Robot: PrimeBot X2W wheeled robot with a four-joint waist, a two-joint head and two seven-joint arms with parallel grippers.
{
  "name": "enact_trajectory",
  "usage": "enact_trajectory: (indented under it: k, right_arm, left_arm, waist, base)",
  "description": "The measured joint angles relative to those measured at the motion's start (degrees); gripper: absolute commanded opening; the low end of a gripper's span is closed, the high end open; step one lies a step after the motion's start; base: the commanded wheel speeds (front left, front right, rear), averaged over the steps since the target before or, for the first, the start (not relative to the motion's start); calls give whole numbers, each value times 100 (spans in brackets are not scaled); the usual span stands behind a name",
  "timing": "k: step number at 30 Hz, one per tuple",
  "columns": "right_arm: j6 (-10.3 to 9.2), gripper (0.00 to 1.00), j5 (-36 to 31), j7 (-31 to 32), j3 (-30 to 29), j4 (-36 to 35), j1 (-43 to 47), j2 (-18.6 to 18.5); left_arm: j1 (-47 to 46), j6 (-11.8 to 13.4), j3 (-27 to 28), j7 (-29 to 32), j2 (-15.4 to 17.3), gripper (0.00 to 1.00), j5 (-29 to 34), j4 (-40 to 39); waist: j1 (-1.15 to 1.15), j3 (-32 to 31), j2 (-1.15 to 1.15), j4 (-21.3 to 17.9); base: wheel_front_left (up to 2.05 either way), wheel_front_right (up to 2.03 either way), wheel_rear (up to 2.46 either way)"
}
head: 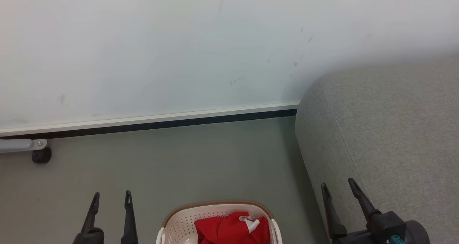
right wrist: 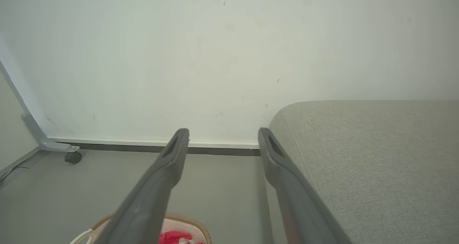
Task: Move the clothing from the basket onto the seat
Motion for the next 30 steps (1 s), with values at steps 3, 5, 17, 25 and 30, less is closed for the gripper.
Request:
enact_trajectory:
  k: [3, 5, 17, 25, 30]
  right_arm:
    - [-36, 100, -130, -2, 18, -14, 0, -4]
    - [-36, 100, -130, -2, 12, -14, 1, -7]
    - [-30, 100, -135, -2, -29, -14, 8, -7]
    - [-3, 100, -143, -2, -52, -14, 17, -5]
    - [9, 100, -163, -3, -76, -26, 62, -4]
  left_arm:
    - [44, 2, -7, -4, -3, 100, 144, -22]
    - [77, 2, -7, -4, -4, 100, 144, -22]
    - [78, -7, -7, -4, -30, 100, 142, -13]
    - [91, -11, -5, -4, -53, 100, 142, 5]
    - [105, -14, 1, -4, -54, 100, 142, 7]
  waist:
    - [0, 2, 0, -9]
    - [0, 5, 0, -12]
    - [0, 1, 0, -16]
    - [0, -13, 0, -7]
    - [0, -9, 0, -6]
  base:
    - [0, 0, 0]
    - [0, 0, 0]
    - [0, 0, 0]
    - [0, 0, 0]
    - [0, 0, 0]
